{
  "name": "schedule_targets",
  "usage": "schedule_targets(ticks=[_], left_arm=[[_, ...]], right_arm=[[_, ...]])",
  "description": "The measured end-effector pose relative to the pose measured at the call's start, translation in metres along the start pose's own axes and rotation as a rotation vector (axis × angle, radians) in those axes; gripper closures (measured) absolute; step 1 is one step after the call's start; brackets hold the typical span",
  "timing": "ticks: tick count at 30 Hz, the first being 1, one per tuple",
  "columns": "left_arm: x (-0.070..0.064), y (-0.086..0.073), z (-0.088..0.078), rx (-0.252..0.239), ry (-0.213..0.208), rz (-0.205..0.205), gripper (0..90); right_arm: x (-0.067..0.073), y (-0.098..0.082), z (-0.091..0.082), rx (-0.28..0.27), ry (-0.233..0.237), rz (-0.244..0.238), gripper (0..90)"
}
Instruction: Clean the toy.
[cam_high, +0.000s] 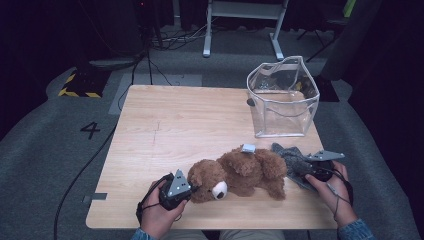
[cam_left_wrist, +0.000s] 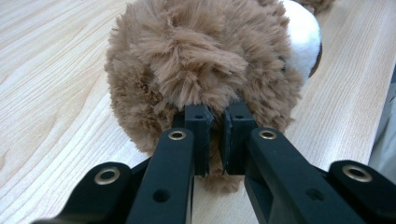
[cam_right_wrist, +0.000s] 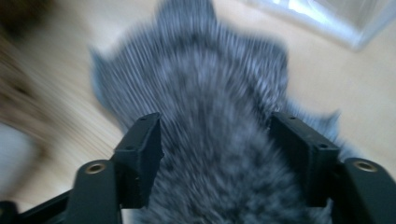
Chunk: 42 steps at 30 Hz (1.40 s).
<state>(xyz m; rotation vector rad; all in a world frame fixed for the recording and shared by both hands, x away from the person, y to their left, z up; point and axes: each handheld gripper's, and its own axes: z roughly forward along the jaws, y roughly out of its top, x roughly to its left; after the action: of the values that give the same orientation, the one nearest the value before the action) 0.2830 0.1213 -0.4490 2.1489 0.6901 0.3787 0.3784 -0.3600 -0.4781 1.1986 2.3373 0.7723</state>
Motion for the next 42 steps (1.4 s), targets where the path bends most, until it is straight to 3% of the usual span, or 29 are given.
schedule_targets(ticks=[1,2,4,5,7,9,10,11,13,16,17,19,20,21,22,23,24,27,29,31,34,36,38,40,42], left_arm=[[0.0,0.0,0.0,-0.004,0.001,-0.003,83.1],[0.001,-0.001,0.0,-0.008,0.0,-0.006,83.1],[0.001,-0.001,0.0,-0.01,-0.002,-0.01,83.1],[0.001,-0.001,0.001,-0.009,-0.002,-0.009,83.1],[0.001,0.0,0.001,-0.008,0.002,-0.007,83.1],[0.0,0.0,0.001,-0.006,0.003,-0.011,83.1],[0.0,0.0,0.001,-0.005,0.002,-0.007,83.1],[0.0,0.0,0.001,-0.004,0.004,-0.005,83.1],[0.0,0.0,0.0,0.001,0.01,0.002,83.1],[-0.001,0.001,0.0,0.002,0.011,0.004,83.1],[-0.001,0.001,0.0,0.0,0.011,0.004,83.0],[-0.001,0.001,0.0,0.004,0.013,0.01,83.0],[-0.001,0.001,0.0,0.004,0.013,0.01,83.0],[-0.001,0.001,0.0,0.003,0.012,0.01,83.0],[-0.001,0.001,0.0,0.0,0.012,0.01,83.0],[-0.001,0.001,0.0,-0.001,0.01,0.014,83.0],[-0.001,0.0,0.0,-0.001,0.012,0.016,83.0],[-0.001,0.0,0.0,-0.002,0.013,0.018,83.0],[-0.001,0.0,0.0,-0.005,0.017,0.023,83.1],[-0.002,0.001,-0.001,0.003,0.02,0.029,83.2],[-0.002,0.0,-0.001,0.004,0.03,0.035,83.6],[-0.001,0.0,-0.002,0.003,0.028,0.025,83.9],[-0.001,0.0,-0.002,-0.002,0.026,0.021,83.9],[-0.002,0.001,-0.001,-0.003,0.021,0.03,83.9],[-0.003,0.001,-0.001,-0.002,0.021,0.03,83.9]], right_arm=[[-0.001,-0.003,0.004,0.013,0.004,-0.002,50.8],[-0.002,-0.006,0.004,-0.015,0.036,0.032,67.4],[-0.003,-0.005,-0.001,0.0,0.035,0.02,77.5],[-0.003,-0.004,-0.004,-0.003,0.04,0.01,78.6],[-0.002,0.002,-0.022,-0.077,0.054,0.032,79.3],[0.003,0.013,-0.046,-0.16,0.033,0.008,79.4],[0.01,0.024,-0.065,-0.229,0.036,-0.001,79.4],[0.015,0.03,-0.076,-0.265,0.038,-0.02,79.4],[0.034,0.051,-0.108,-0.353,0.056,-0.088,79.4],[0.069,0.076,-0.134,-0.432,0.138,-0.185,79.3],[0.082,0.084,-0.139,-0.434,0.166,-0.217,79.2],[0.106,0.097,-0.139,-0.441,0.223,-0.26,79.2],[0.123,0.106,-0.135,-0.458,0.27,-0.304,79.2],[0.136,0.113,-0.131,-0.44,0.301,-0.336,79.2],[0.147,0.117,-0.127,-0.441,0.333,-0.34,79.1],[0.161,0.126,-0.116,-0.447,0.372,-0.396,79.0],[0.177,0.132,-0.106,-0.431,0.412,-0.417,79.0],[0.205,0.142,-0.081,-0.39,0.474,-0.455,78.9],[0.22,0.148,-0.059,-0.35,0.486,-0.467,78.7],[0.226,0.151,-0.036,-0.296,0.477,-0.469,78.6],[0.222,0.148,-0.016,-0.242,0.396,-0.487,78.6],[0.211,0.145,-0.013,-0.231,0.385,-0.464,78.6],[0.193,0.14,-0.016,-0.219,0.333,-0.441,78.6],[0.174,0.132,-0.018,-0.216,0.356,-0.375,78.6],[0.163,0.126,-0.022,-0.218,0.356,-0.34,78.7]])
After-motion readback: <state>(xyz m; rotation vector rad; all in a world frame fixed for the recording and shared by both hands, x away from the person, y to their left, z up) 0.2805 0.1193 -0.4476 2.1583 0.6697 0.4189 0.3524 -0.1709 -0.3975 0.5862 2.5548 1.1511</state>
